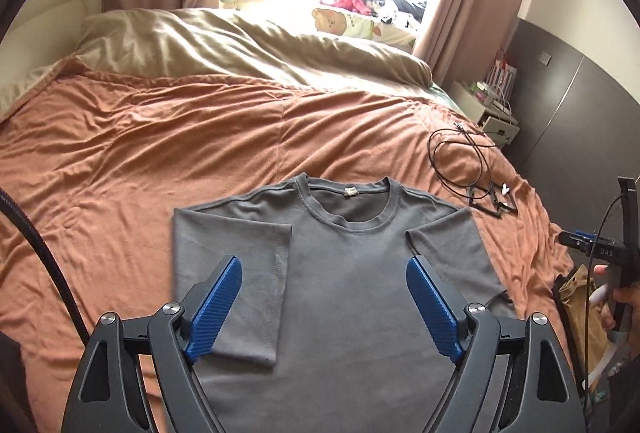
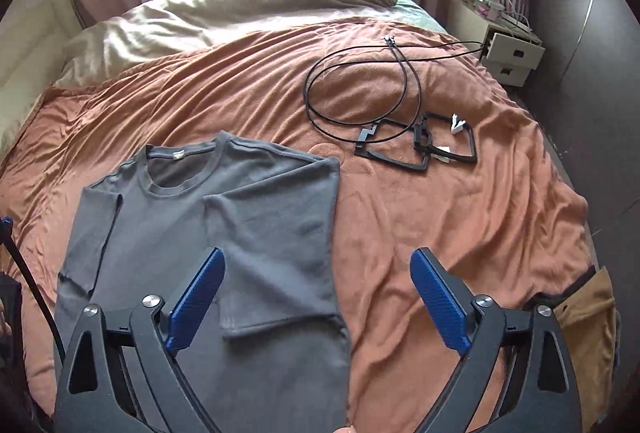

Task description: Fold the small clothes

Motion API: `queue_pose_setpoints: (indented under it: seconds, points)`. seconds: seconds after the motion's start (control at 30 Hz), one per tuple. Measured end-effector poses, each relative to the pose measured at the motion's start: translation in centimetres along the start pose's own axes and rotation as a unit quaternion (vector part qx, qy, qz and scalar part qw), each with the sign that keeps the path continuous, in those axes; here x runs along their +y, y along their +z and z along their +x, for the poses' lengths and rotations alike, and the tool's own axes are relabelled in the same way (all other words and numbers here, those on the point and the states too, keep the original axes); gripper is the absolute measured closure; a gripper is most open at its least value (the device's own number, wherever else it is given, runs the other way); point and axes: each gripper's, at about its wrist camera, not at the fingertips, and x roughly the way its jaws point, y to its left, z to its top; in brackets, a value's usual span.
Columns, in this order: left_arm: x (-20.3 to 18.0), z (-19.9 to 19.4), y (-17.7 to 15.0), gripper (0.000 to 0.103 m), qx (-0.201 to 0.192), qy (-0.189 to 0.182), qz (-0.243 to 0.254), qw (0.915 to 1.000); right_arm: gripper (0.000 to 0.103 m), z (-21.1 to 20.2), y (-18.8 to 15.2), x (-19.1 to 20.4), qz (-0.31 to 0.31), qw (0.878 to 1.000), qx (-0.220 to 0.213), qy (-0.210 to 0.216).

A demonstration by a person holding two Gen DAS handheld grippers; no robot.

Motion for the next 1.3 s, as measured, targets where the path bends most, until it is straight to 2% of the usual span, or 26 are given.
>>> queue_pose_setpoints:
  seconds: [0.13,0.27,0.37,0.47,0.63,0.7,0.77,0.83,0.97,1.07,1.17,1.3]
  points:
    - [-0.1,-4.7,-1.1,0.016,-0.024,-0.006,0.003,0.9997,0.004,-5.5,-2.6,0.6,-0.002,0.999,-0.033,-0.006]
    - [-0.1,-9.0,-2.4,0.014,-0.055,0.008,0.013,0.9983,0.004,-10.6,-6.0,0.8,0.002,0.998,-0.068,0.013]
    - [-0.4,-11.6,-3.9,0.011,-0.074,0.022,0.029,0.9966,0.004,-12.7,-8.7,0.8,0.0,0.997,-0.074,0.023]
    - [-0.6,-13.5,-5.6,0.008,-0.081,0.042,0.047,0.9947,0.004,-14.5,-11.3,0.8,-0.015,0.996,-0.089,0.009]
    - [-0.1,-16.0,-8.1,0.0,-0.069,0.053,0.06,0.9944,0.004,-16.8,-15.1,1.2,-0.022,0.994,-0.109,-0.002]
    - [0.0,-17.1,-9.0,0.0,-0.072,0.07,0.06,0.9932,0.004,-17.7,-16.6,1.7,-0.043,0.993,-0.11,0.013]
    - [0.3,-18.1,-9.7,0.0,-0.066,0.086,0.061,0.9922,0.004,-18.5,-17.7,2.0,-0.058,0.992,-0.108,0.003]
    - [0.6,-19.0,-10.6,0.0,-0.06,0.091,0.056,0.9925,0.004,-19.6,-19.0,1.9,-0.058,0.992,-0.111,0.011]
    - [1.0,-21.2,-12.4,0.0,-0.053,0.092,0.041,0.9935,0.004,-22.4,-21.7,1.3,-0.052,0.989,-0.137,0.034]
    - [1.1,-23.0,-13.9,0.0,-0.052,0.093,0.034,0.9937,0.004,-24.2,-23.8,1.1,-0.059,0.988,-0.141,0.013]
    - [0.9,-25.3,-15.6,0.0,-0.062,0.066,0.034,0.9953,0.004,-26.0,-25.6,0.3,-0.038,0.988,-0.144,0.034]
    - [0.8,-27.9,-17.7,0.0,-0.068,0.069,0.032,0.9948,0.004,-27.9,-28.0,-0.7,-0.029,0.988,-0.147,0.025]
